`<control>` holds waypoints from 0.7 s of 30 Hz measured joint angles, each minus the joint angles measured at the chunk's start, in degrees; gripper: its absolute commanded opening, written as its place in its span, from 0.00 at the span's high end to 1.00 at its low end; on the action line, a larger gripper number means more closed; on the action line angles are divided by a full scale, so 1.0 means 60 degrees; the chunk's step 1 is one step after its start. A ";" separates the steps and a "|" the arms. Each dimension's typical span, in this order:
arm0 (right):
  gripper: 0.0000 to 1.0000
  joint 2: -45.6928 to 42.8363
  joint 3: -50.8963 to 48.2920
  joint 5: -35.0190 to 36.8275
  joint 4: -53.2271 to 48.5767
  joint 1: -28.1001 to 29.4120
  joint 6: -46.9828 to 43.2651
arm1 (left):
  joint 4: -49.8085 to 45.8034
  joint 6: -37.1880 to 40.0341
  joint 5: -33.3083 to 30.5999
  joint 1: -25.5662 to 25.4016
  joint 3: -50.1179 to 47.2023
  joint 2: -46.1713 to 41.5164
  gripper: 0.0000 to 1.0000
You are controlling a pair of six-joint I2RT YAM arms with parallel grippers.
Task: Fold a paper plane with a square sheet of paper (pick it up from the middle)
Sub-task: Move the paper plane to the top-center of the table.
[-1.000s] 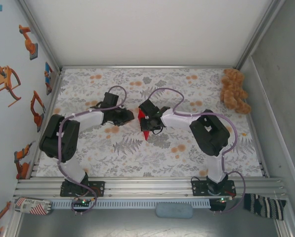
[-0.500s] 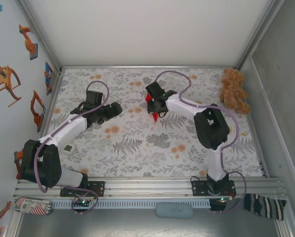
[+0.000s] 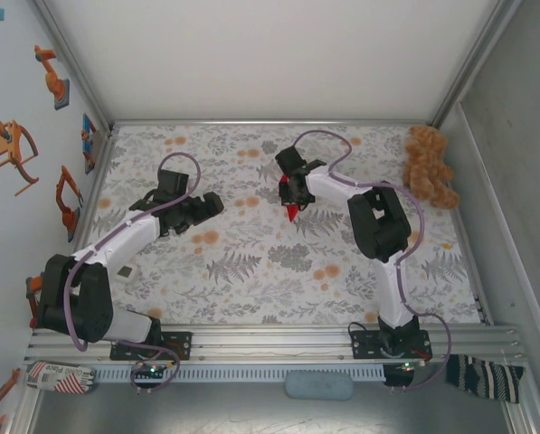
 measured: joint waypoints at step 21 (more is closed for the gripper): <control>0.63 0.0426 0.0415 0.0284 -0.0109 -0.0015 -0.0331 | 0.0047 0.0000 0.0273 0.0000 0.0000 0.0444 0.05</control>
